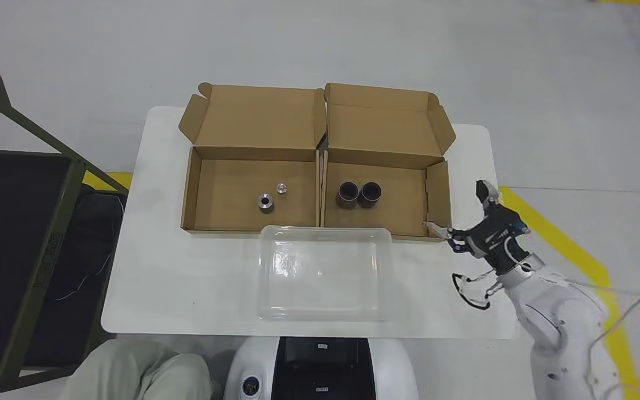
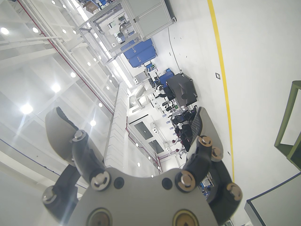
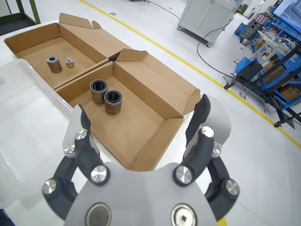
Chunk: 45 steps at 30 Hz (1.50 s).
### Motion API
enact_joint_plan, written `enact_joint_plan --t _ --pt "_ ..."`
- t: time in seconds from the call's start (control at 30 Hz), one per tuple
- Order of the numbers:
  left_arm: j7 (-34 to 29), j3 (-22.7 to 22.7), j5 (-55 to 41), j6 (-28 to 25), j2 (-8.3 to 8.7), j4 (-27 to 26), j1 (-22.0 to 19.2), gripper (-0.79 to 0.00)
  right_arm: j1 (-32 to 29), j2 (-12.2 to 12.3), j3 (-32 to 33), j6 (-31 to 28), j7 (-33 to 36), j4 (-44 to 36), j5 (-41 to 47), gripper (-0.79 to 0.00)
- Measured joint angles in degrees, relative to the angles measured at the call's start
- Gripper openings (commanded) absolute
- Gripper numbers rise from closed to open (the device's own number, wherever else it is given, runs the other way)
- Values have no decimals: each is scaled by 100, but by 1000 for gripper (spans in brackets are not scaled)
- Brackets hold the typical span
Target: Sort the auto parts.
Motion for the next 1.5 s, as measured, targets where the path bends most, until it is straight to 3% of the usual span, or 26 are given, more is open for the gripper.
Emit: enact_joint_plan --t 0.27,1.5 --pt "0 0 0 0 0 0 0 -1 -261 36 242 241 72 -315 14 0" --pt "0 0 0 0 0 0 0 -1 -259 36 239 241 72 -313 13 0"
